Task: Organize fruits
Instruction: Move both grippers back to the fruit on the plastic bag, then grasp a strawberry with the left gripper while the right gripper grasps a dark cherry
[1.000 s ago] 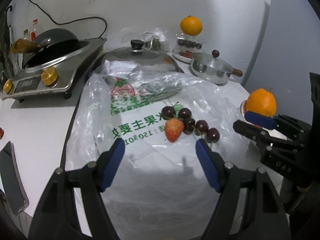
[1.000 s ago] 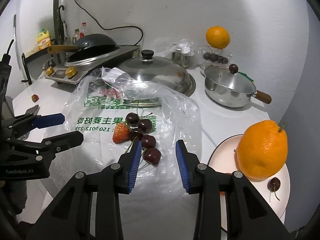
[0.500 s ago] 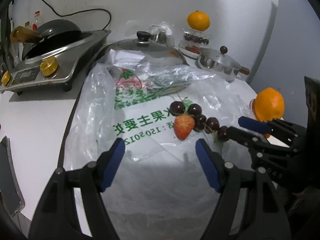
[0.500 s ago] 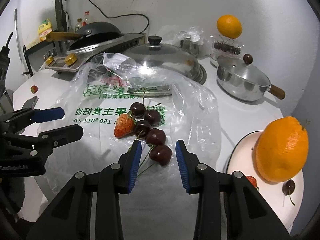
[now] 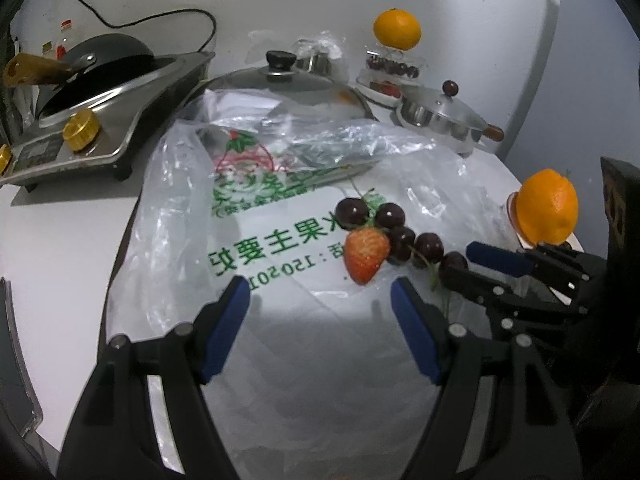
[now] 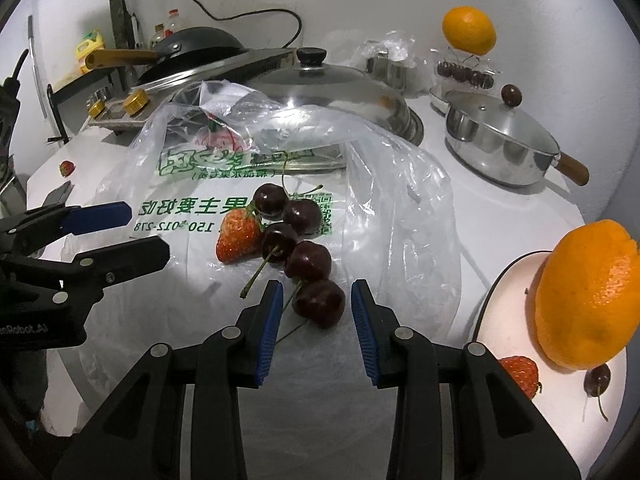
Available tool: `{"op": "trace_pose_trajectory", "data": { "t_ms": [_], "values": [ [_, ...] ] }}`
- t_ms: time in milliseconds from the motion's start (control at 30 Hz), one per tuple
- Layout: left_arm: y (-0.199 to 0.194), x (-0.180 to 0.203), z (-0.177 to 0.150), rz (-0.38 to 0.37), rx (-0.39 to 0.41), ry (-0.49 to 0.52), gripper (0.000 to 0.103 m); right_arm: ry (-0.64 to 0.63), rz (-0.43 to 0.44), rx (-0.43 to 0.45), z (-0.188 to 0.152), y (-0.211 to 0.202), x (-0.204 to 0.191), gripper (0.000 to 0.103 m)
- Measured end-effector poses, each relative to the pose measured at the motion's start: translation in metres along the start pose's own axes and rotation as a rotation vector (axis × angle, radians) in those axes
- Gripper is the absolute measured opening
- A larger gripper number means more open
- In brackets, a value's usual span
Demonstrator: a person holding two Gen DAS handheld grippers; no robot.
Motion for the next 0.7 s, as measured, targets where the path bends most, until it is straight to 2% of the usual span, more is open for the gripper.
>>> {"op": "trace_pose_trajectory", "data": {
  "t_ms": [167, 367, 700],
  "values": [
    [0.006, 0.006, 0.004, 0.001, -0.007, 0.007, 0.075, 0.004, 0.017, -0.008, -0.001, 0.004, 0.003, 0.038],
    [0.015, 0.014, 0.006, 0.013, -0.02, 0.026, 0.075, -0.004, 0.043, -0.003, -0.001, 0.006, 0.004, 0.032],
    [0.028, 0.028, 0.012, 0.011, -0.031, 0.052, 0.074, 0.003, 0.057, 0.027, 0.003, -0.004, 0.014, 0.031]
  ]
}}
Point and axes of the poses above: each gripper's, at about its wrist camera, not at the fingertips, and y roughly the way its jaws point, x to its right, z to its top, the point moved 10 cm from there along y, roughly the way its jaws point, and after that the axes turned 10 degrees about z, right-handed, at the moved point
